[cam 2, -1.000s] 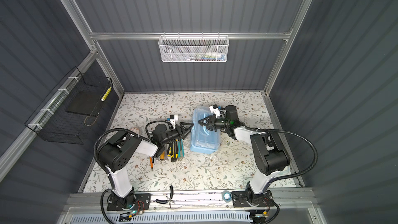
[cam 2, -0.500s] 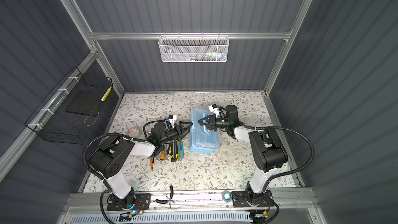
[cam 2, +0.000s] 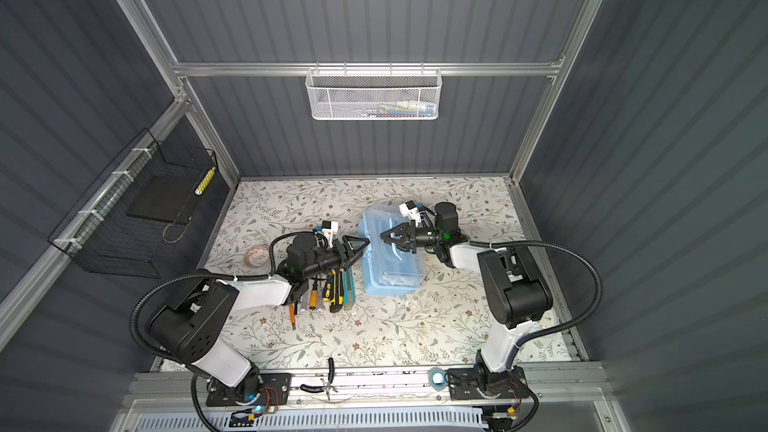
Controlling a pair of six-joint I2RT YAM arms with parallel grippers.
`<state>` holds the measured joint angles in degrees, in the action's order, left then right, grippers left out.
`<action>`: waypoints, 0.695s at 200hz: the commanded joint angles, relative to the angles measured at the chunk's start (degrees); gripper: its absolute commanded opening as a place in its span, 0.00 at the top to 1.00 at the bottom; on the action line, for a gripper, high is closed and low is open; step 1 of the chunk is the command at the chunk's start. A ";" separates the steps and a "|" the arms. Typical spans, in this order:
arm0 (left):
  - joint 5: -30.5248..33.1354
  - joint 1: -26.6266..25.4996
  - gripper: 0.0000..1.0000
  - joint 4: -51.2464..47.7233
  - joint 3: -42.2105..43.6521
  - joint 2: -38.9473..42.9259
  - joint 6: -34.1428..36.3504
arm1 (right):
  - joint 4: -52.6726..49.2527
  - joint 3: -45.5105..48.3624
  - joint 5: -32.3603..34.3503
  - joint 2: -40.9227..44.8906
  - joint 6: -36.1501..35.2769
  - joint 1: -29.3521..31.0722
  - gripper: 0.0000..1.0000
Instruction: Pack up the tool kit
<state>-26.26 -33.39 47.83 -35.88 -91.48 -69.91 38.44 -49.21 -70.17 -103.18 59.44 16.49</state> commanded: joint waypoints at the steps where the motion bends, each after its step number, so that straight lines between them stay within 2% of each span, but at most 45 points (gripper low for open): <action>1: -13.89 -3.14 0.28 24.07 -4.11 9.47 2.51 | -9.36 5.92 12.58 -9.41 -15.85 3.69 1.00; 61: -14.09 -0.61 0.27 13.24 -4.11 17.15 7.20 | -12.75 6.32 16.13 -7.40 -17.26 2.49 1.00; 87: -14.09 0.43 0.27 11.66 -3.92 19.48 7.61 | -13.24 6.25 16.75 -7.23 -17.21 1.69 1.00; 107: -13.50 0.58 0.26 3.34 -4.85 21.36 12.47 | -13.34 6.63 17.22 -5.70 -17.00 1.50 1.00; 139: -9.29 0.60 0.22 -15.38 -8.13 23.21 22.46 | -22.12 5.23 20.06 -0.62 -20.33 1.41 1.00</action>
<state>-37.34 -33.17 48.73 -40.77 -68.88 -57.28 32.21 -48.90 -62.13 -100.14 56.93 17.74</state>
